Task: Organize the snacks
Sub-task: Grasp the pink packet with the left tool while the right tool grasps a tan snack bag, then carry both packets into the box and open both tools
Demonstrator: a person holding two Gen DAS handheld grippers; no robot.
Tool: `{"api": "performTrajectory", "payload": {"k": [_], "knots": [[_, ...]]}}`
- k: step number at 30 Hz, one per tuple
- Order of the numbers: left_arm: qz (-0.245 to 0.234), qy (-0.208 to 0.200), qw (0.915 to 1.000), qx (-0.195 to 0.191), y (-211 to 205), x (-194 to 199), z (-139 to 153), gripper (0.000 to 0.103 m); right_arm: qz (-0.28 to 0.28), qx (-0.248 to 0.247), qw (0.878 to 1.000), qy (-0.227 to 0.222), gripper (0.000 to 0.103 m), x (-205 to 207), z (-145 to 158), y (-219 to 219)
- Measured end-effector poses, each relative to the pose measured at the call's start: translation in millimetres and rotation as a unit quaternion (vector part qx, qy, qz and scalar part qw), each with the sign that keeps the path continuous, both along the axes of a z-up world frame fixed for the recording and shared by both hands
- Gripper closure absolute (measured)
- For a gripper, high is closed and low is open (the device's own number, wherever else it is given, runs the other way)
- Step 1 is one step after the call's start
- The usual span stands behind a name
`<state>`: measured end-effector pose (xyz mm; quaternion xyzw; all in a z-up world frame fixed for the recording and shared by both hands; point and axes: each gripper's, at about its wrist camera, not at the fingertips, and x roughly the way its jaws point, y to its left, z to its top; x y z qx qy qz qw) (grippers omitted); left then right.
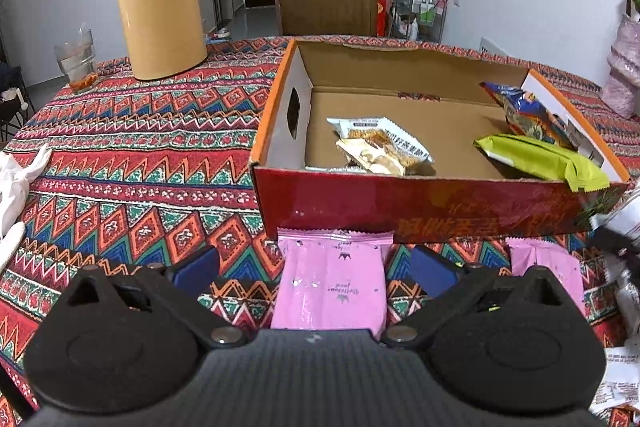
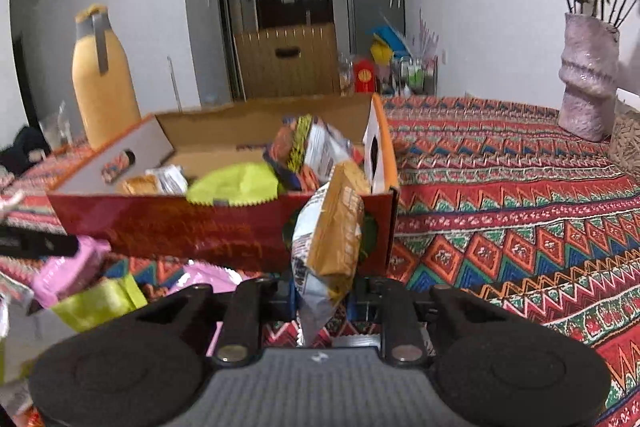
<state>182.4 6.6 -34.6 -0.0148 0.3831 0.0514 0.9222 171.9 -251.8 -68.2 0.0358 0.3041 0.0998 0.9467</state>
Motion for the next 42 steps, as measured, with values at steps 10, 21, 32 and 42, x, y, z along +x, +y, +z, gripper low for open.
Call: {"api": "performTrajectory", "payload": {"k": [10,21,32,42], "knots": [[0.000,0.047,0.9988,0.012,-4,14,-21,0.000,0.002,0.022,1.000,-0.005,0.082,1,-4,-7],[0.000,0.046,0.9988,-0.015,-1,12,-22,0.041,0.016,0.028,0.999,-0.003,0.082,0,-11,-1],[-0.008,0.037,0.9992,-0.012,-4,7,-18,0.042,0.015,0.040,0.999,-0.023,0.083,-5,-5,-6],[-0.019,0.004,0.9998,0.000,-14,-4,1,0.061,0.019,0.054,0.998,-0.039,0.082,-10,1,-9]]}}
